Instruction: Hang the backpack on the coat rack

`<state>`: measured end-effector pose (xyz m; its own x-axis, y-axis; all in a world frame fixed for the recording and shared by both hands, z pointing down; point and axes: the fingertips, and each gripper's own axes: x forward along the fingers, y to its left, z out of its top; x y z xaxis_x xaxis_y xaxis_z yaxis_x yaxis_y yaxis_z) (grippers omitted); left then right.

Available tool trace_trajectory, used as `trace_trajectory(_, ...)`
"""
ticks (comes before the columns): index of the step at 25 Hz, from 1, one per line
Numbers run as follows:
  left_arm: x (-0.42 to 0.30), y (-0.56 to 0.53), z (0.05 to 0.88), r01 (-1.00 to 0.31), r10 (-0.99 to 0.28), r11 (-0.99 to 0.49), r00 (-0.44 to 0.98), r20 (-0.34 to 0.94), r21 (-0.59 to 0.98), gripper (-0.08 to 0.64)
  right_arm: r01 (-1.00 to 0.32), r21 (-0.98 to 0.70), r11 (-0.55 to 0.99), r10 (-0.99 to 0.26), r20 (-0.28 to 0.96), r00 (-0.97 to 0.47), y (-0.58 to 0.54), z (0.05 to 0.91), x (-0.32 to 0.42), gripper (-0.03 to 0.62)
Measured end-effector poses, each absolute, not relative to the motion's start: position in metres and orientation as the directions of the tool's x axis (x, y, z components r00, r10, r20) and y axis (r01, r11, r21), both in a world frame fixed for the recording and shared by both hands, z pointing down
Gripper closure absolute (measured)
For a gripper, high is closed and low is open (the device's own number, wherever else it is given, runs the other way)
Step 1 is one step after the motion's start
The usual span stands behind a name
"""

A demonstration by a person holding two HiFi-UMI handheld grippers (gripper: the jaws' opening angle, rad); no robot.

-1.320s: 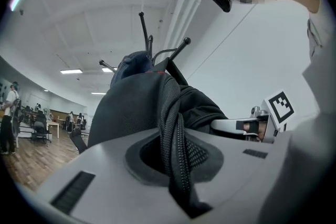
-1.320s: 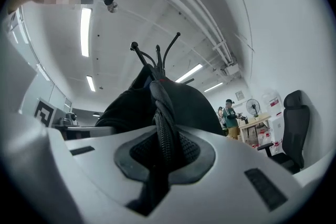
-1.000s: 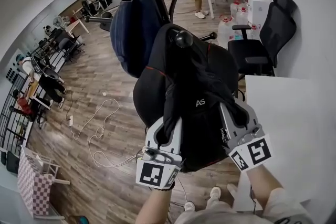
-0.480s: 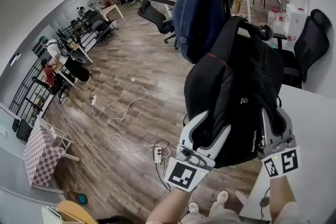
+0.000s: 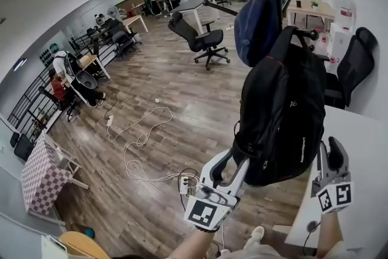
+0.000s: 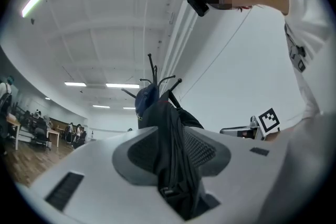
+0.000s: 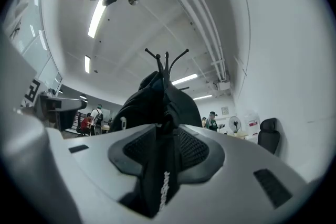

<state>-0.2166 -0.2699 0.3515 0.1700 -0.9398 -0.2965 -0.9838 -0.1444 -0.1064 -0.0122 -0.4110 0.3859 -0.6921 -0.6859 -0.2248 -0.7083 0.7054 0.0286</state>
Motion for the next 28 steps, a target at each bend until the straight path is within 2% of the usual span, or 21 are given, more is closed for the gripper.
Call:
trace_trajectory(3,-0.230,-0.231,0.370,-0.989,-0.949,-0.120,0.140,-0.281,-0.087,0.485,-0.671,0.010,0.741,-0.663,-0.146,-0.734,-0.363,0.422,-0.017,0.462)
trace_trajectory(8,-0.243,-0.167,0.405,-0.991,-0.968,-0.126,0.130,-0.215,-0.036,0.549,-0.657,-0.061,0.751,-0.659,-0.134,-0.740,-0.283,0.443,-0.029,0.494)
trace_trajectory(14,-0.252,-0.092,0.435,-0.991,-0.981,-0.134,0.130,-0.143,0.019,0.551,-0.652,-0.067,0.755,-0.655,-0.139,-0.743,-0.196,0.440,-0.043,0.545)
trace_trajectory(20,-0.239,-0.043,0.441,-0.982,-0.973,-0.185,0.180,-0.146,0.027,0.551,-0.647,-0.120,0.753,-0.657,-0.116,-0.744,-0.142,0.459,-0.039,0.548)
trace_trajectory(28,-0.233,-0.012,0.448,-0.985,-0.979,-0.162,0.154,-0.135,0.051,0.551,-0.605,-0.117,0.787,-0.616,-0.109,-0.780,-0.117,0.459,-0.049,0.548)
